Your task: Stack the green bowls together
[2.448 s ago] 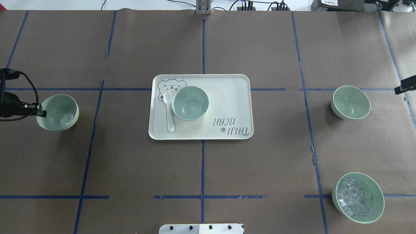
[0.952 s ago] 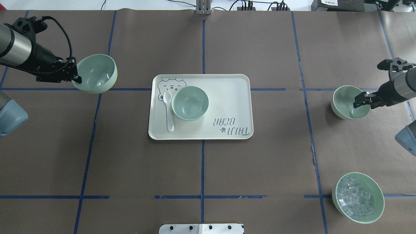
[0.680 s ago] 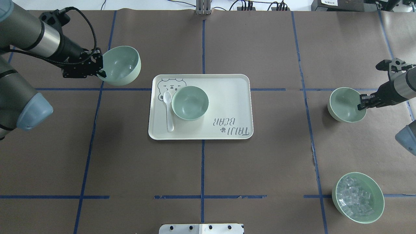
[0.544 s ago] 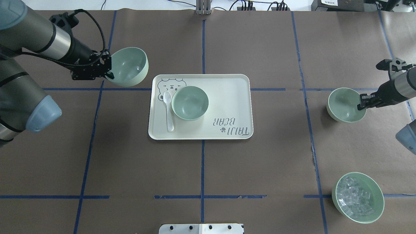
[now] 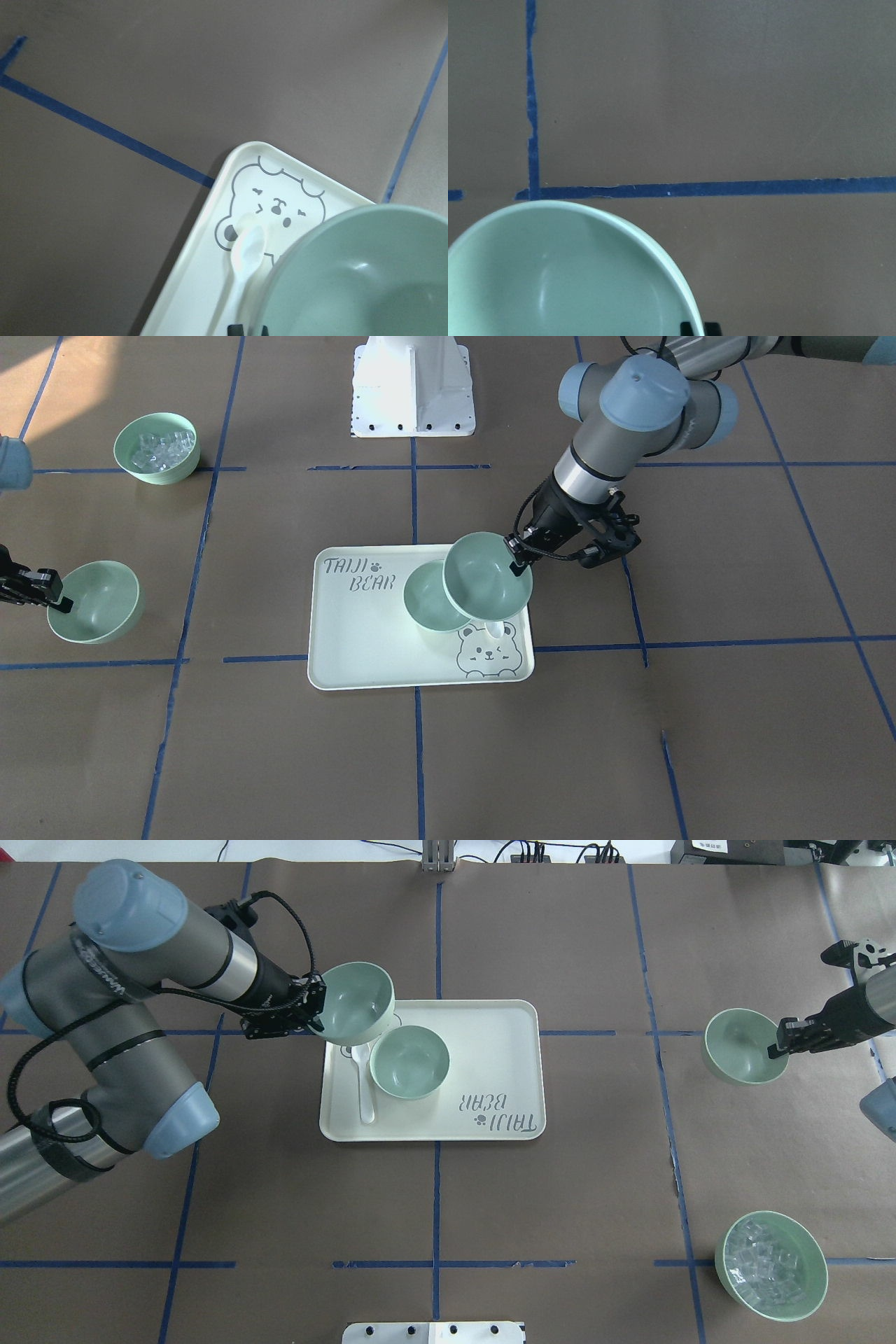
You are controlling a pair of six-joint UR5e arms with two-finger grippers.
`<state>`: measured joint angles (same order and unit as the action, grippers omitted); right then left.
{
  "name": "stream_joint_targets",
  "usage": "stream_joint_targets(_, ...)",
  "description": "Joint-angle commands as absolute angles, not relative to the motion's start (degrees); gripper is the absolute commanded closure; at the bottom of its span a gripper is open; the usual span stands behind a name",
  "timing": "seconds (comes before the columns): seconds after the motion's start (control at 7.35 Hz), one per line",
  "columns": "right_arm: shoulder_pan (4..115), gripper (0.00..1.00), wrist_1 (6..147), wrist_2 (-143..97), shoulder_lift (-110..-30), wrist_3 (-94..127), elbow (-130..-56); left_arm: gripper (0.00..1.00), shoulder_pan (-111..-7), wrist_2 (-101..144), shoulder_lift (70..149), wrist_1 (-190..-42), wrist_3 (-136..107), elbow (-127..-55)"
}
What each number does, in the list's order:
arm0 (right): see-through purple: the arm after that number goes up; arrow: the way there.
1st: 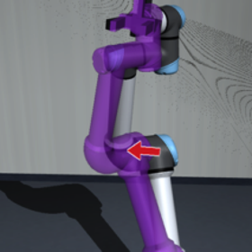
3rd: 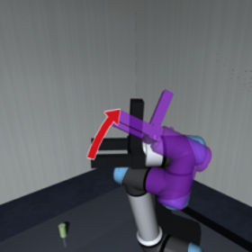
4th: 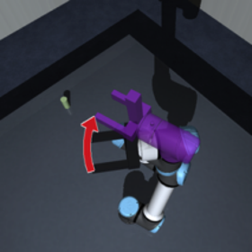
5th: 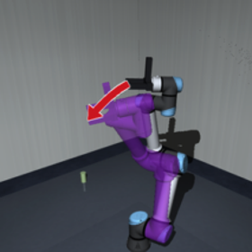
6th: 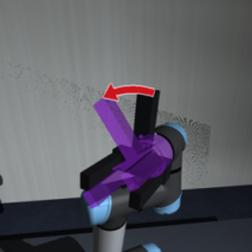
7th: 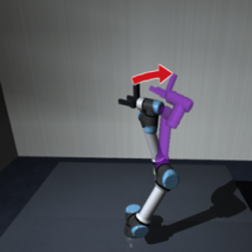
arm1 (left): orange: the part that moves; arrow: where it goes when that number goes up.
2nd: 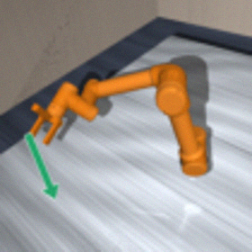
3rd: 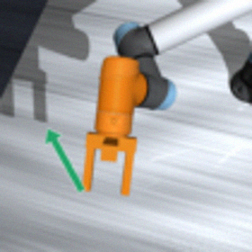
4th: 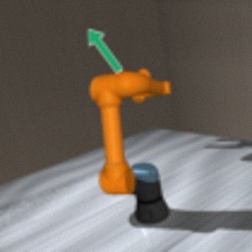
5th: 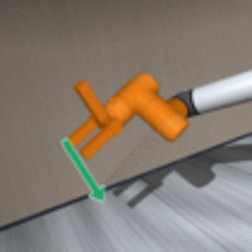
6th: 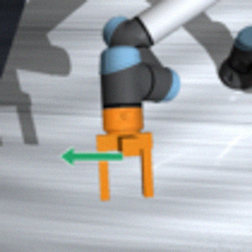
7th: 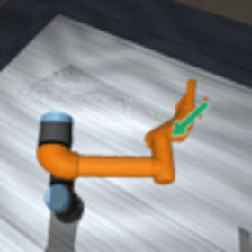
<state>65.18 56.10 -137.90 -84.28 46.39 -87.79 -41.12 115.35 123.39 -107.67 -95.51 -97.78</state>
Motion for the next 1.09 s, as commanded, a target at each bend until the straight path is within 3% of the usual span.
stream_joint_targets(0.0,67.1,1.00,56.6,-141.6,-82.3,46.8,-87.8,1.00,-34.7,107.0,126.4,-107.8,-97.6,-94.8)
stream_joint_targets(0.95,67.3,1.00,56.7,-141.9,-81.3,51.7,-90.4,1.00,-33.5,106.0,126.4,-107.8,-97.1,-93.0)
